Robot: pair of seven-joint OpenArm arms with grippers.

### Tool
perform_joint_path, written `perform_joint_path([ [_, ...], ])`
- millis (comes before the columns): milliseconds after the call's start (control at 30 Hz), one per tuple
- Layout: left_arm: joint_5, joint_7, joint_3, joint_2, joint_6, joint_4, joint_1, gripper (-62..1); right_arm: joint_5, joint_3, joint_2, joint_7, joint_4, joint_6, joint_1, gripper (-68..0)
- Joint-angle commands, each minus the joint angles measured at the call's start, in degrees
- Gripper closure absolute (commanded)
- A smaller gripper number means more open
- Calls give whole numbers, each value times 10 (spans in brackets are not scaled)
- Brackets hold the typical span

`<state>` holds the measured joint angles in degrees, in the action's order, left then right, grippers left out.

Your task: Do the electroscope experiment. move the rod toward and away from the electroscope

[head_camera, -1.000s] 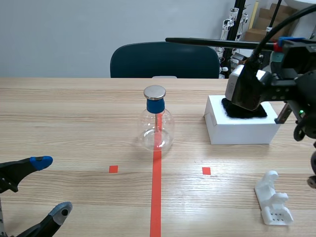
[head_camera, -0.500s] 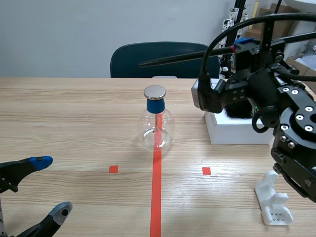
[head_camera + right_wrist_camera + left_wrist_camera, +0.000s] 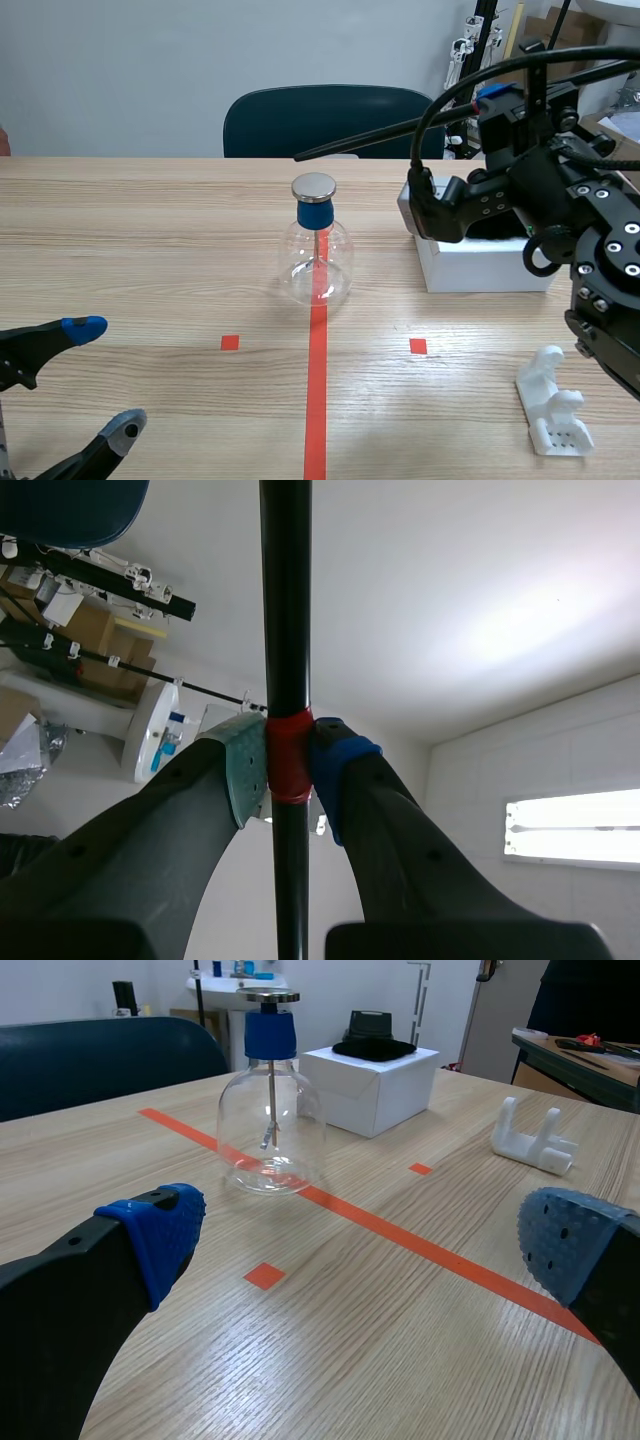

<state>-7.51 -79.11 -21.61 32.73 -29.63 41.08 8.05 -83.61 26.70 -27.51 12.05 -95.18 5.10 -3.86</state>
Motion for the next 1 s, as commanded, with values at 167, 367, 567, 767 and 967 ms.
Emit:
perform_joint_path([
  [167,4,-8,4,6,-1,6,-3,-623,-1,-7,-16,0,-11,6,7,-42],
  [367,4,-8,4,6,-1,6,-3,-623,-1,-8,-28,2,-14,-1,5,-42],
  [567,4,-8,4,6,-1,6,-3,-623,59,-34,-28,18,-81,-1,-24,-42],
  [767,4,-8,4,6,-1,6,-3,-623,100,-82,-28,24,-176,-1,-92,-42],
  [967,4,-8,4,6,-1,6,-3,-623,152,-141,-9,25,-254,0,-198,-42],
])
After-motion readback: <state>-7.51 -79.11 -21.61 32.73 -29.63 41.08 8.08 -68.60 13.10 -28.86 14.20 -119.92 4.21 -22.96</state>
